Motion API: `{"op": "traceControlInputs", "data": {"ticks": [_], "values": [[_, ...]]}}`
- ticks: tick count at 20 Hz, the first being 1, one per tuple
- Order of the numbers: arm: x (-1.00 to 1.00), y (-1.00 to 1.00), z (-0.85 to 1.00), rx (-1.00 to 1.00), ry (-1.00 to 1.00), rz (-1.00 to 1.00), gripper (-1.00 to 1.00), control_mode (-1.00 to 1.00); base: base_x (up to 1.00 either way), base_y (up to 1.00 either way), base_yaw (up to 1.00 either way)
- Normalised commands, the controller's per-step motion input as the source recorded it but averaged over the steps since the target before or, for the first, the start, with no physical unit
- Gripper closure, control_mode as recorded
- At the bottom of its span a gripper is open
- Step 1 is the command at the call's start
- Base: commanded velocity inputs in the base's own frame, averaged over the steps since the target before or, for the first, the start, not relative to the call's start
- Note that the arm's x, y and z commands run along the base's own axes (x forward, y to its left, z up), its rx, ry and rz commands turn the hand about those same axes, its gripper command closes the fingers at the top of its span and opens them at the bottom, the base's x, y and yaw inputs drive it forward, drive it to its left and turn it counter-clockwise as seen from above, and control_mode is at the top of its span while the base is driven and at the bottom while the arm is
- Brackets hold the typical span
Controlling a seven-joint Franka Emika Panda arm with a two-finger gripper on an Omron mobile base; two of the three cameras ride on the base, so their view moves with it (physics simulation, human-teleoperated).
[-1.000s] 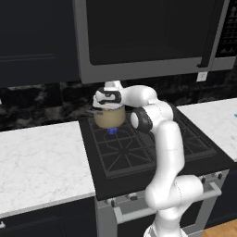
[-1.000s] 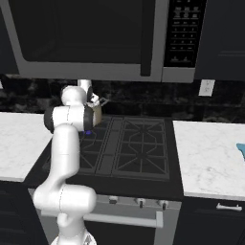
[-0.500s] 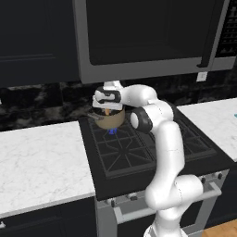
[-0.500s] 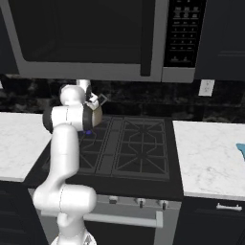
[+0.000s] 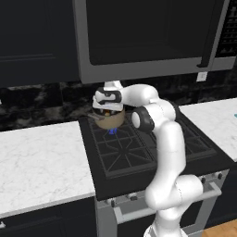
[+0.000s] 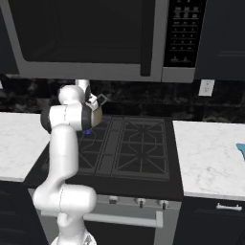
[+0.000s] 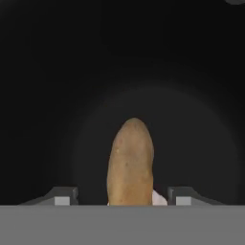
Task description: Put the garlic and sweet potato in the pot. Retrieve the spatula and lightly stir the vegetables in the pot.
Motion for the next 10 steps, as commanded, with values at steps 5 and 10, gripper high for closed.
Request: {"op": "traceControlInputs", "data": {"ticks": [5,10], "values": [[-0.12,0.00,0.00,0.00,-0.12,0.00,-1.00,-1.00,0.00,0.00,0.00],[-0.34,0.00,0.18,0.00,-0.28,0.00,-1.00,-1.00,0.00,0.00,0.00]]}}
